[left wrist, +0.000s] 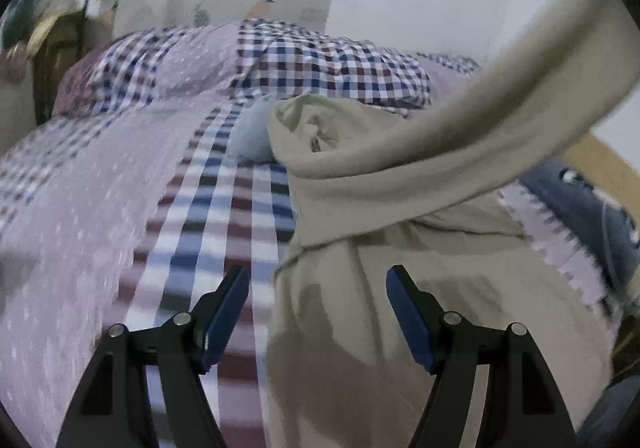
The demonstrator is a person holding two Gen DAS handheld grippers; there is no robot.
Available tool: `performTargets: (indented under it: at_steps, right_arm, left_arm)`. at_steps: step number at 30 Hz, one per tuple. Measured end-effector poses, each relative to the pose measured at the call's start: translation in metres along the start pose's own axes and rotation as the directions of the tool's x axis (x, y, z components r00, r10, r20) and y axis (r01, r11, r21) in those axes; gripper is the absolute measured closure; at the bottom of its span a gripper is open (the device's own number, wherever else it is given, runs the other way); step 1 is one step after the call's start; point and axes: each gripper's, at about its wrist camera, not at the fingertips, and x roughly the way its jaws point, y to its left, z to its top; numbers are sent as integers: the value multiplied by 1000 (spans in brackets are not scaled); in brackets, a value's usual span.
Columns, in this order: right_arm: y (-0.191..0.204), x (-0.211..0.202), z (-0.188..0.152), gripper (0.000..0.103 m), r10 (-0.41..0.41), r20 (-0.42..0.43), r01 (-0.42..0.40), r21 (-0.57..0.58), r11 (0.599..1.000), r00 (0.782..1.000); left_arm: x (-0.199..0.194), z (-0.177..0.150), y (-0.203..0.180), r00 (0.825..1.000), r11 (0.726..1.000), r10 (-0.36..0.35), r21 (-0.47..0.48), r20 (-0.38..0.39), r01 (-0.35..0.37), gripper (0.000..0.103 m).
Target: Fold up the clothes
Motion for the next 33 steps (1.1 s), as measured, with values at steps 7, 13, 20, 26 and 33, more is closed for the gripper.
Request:
performTargets:
  at_steps: [7, 13, 20, 26, 33]
  right_arm:
    - [-11, 32, 44, 102, -2, 23, 1, 5, 1000, 1000]
    - [-16, 48, 58, 102, 3, 31, -2, -21, 1000, 1000]
    - [-65, 50, 55, 102, -51, 45, 51, 0, 999, 998]
    - [-187, 73, -1, 102, -188, -74, 197, 144, 970, 979]
    - [-324, 144, -112, 102, -241, -328, 339, 289, 895, 914]
  left_arm:
    - [44, 17, -11, 999, 994, 18, 111, -27, -15, 40]
    - [59, 22, 2, 999, 999, 7, 32, -39, -6, 93]
    - [31, 37, 19, 992, 991, 50, -129, 112, -35, 100]
    - [39, 36, 10, 988, 988, 115, -118, 105, -103, 100]
    - [45, 30, -5, 980, 982, 172, -92, 103, -163, 100]
